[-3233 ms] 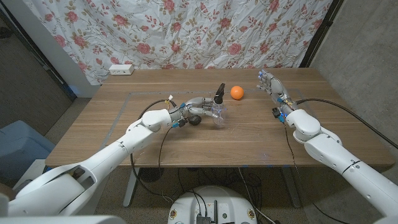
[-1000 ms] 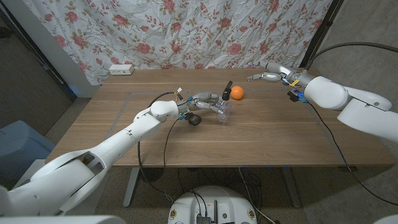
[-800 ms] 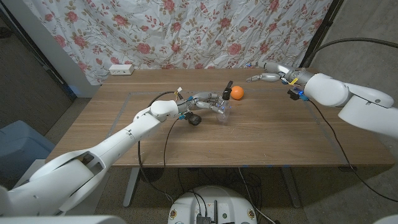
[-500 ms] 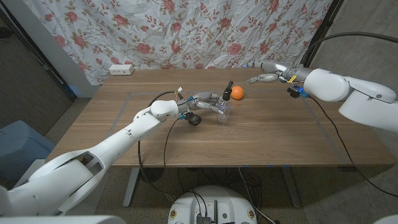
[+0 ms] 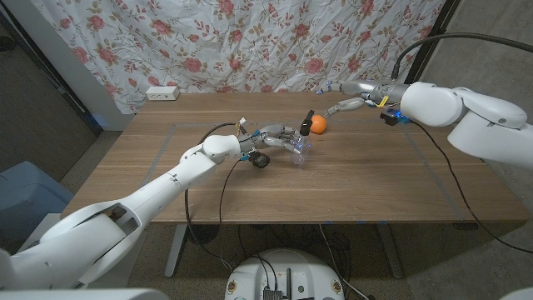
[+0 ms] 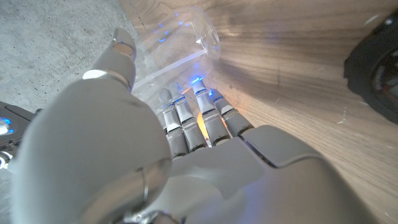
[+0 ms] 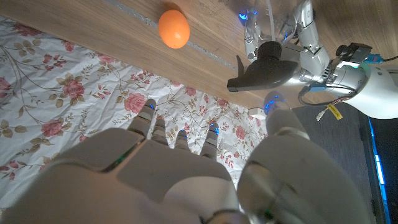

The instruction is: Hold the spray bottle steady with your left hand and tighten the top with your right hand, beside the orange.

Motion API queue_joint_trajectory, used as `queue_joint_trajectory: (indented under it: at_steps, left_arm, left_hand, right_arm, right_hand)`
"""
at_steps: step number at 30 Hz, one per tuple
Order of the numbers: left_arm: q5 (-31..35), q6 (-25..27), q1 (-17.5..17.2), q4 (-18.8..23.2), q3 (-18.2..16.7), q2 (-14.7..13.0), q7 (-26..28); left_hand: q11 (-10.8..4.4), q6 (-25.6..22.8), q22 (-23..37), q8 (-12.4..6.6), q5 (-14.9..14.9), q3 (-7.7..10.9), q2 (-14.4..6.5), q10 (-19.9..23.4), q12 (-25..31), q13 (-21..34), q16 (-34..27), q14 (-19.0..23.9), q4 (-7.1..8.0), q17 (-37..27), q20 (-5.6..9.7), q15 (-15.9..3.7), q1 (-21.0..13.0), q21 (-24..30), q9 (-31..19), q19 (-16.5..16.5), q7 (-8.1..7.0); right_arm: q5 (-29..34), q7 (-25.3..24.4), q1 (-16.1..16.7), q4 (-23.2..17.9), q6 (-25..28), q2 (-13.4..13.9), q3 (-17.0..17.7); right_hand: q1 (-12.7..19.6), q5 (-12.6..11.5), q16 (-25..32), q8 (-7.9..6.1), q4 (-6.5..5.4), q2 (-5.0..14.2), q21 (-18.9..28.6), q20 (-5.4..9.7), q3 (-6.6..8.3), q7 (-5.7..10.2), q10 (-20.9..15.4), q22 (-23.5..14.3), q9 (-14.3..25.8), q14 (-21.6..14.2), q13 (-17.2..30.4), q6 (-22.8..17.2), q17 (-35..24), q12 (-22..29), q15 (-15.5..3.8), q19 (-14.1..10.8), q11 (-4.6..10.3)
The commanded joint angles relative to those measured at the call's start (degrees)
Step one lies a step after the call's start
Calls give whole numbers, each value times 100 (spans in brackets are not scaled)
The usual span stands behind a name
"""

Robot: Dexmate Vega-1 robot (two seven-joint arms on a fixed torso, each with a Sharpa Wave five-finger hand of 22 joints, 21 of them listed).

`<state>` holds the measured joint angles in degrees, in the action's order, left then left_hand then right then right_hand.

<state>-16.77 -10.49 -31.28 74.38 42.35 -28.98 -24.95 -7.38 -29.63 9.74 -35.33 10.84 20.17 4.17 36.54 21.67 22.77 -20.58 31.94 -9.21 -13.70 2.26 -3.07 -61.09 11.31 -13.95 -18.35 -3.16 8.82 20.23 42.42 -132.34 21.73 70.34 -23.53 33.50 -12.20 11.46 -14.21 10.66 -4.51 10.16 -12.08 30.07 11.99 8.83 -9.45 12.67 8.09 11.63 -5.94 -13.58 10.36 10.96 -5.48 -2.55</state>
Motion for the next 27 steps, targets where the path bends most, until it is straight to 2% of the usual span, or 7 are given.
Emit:
queue_joint_trajectory:
  at_steps: [1,16,27]
  left_arm:
    - [81,-95,92,-130,65,71,-49]
    - [158,-88,145,-114,94,53,-79]
    - [159,-93,152,-119,88,46,-93]
  left_hand:
    - [-69,-146,8,-110,40,-42,-431,114,3,37,-47,5,3,-26,420,-771,176,-21,-112,-25,47]
    - [-73,-129,8,-132,44,-77,-462,117,-11,66,-55,-1,-1,-22,417,-774,167,-23,-94,-17,41]
    - [-67,-130,8,-155,47,-100,-474,125,-20,86,-52,6,-3,-8,414,-779,169,-24,-83,-14,46]
  right_arm:
    - [523,914,-618,62,-33,-301,-437]
    - [941,1432,-963,309,-161,-692,-780]
    - [1389,1631,-1055,352,-152,-873,-968]
  right_hand:
    - [48,15,-12,-50,-22,-85,0,-26,2,37,95,-28,20,75,23,-56,-6,18,4,47,-11]
    - [45,76,1,-99,-62,-180,3,-27,-57,28,171,-30,45,135,25,-95,-17,31,23,113,-50]
    - [5,137,38,-170,-113,-221,15,-22,-118,11,226,-32,77,146,27,-169,-37,52,9,160,-81]
